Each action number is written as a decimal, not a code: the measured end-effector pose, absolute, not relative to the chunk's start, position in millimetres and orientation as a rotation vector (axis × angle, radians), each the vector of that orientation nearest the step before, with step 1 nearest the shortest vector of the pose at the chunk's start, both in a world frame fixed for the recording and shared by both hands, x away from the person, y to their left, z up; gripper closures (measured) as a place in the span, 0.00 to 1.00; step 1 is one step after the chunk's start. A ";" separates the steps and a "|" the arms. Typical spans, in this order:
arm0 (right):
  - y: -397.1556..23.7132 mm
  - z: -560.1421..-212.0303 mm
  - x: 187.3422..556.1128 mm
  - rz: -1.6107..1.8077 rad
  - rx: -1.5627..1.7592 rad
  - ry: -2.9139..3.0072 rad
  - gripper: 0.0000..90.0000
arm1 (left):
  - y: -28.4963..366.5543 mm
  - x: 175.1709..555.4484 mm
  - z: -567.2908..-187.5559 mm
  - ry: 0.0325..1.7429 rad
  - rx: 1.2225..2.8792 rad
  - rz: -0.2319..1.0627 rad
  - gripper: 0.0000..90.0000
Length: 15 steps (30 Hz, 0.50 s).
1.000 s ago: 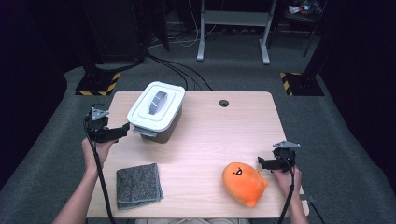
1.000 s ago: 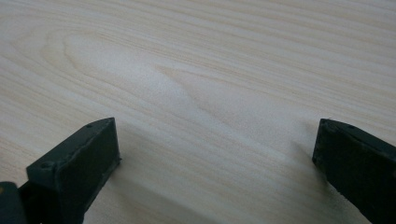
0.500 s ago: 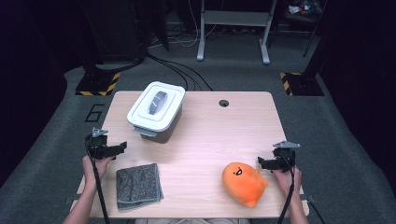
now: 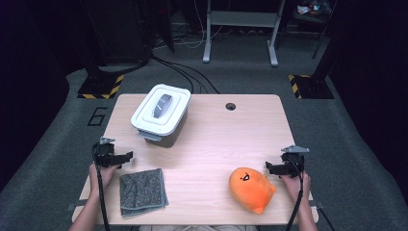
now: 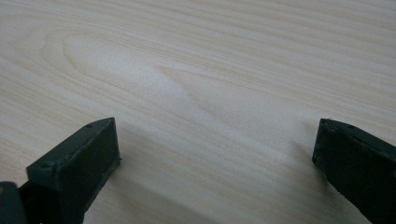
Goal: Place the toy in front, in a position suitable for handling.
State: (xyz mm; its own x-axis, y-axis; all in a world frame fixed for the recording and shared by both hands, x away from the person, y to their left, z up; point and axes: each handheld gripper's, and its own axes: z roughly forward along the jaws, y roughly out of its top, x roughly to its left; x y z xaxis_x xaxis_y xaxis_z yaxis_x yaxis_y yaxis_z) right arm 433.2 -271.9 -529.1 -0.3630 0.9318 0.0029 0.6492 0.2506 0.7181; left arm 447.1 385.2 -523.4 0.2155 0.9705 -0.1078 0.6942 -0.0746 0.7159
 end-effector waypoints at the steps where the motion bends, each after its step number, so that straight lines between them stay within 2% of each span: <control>1: -272.4 -529.0 433.1 0.892 1.434 2.107 0.00 | 385.8 447.1 -523.6 1.540 1.821 0.527 0.11; 12: -271.6 -528.9 433.1 0.896 1.444 2.102 0.00 | 390.9 446.9 -527.3 1.511 1.794 0.548 0.11; 15: -271.6 -528.5 433.5 0.893 1.445 2.109 0.00 | 388.1 444.5 -529.9 1.497 1.799 0.595 0.12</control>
State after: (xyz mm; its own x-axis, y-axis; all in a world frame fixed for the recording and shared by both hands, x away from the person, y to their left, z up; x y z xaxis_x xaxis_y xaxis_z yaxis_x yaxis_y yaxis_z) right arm 433.5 -271.6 -528.5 -0.3642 0.9313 0.0086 0.6541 0.2492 0.7142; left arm 444.5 388.1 -529.9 0.2226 0.9707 -0.0909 0.6430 -0.0761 0.7621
